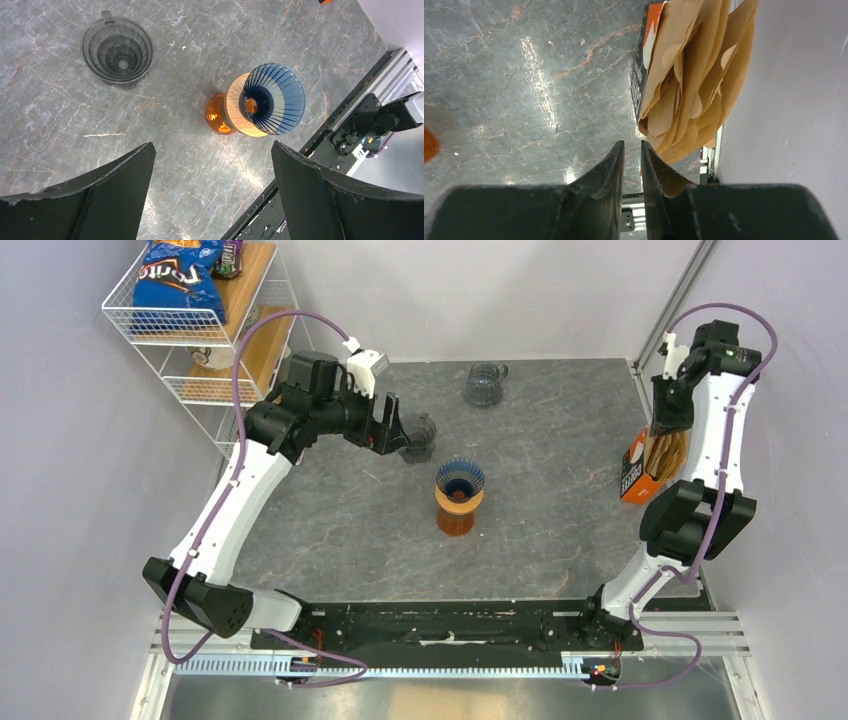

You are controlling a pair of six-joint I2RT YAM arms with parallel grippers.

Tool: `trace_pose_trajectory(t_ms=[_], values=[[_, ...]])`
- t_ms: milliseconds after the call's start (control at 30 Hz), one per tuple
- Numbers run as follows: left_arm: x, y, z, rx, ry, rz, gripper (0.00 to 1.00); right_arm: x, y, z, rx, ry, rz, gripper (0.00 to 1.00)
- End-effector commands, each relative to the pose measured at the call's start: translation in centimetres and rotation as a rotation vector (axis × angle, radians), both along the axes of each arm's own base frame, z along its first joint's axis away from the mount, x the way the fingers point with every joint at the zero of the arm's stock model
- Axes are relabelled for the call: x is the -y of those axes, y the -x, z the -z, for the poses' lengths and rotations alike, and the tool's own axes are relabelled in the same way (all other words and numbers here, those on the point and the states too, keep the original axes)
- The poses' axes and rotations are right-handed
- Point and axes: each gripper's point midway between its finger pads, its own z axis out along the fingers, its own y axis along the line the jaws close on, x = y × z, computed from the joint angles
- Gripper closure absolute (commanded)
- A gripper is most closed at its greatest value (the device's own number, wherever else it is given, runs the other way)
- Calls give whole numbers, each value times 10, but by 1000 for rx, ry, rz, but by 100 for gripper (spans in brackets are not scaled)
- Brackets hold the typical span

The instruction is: Place the coffee filter in the dripper

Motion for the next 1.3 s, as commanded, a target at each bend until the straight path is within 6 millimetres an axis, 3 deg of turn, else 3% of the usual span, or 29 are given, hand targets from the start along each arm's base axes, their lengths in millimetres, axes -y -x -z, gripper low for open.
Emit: trace_pose_trajectory(t_ms=[0,633,1267], values=[[9,-6,-17,36,59,13,6,2,-4,-14,69,60,16,76],[4,-11,-14,21,63,1,6,16,-16,1,33,114,26,85],[5,-11,-10,-7,79,-1,6,15,-17,18,-12,102,20,84]])
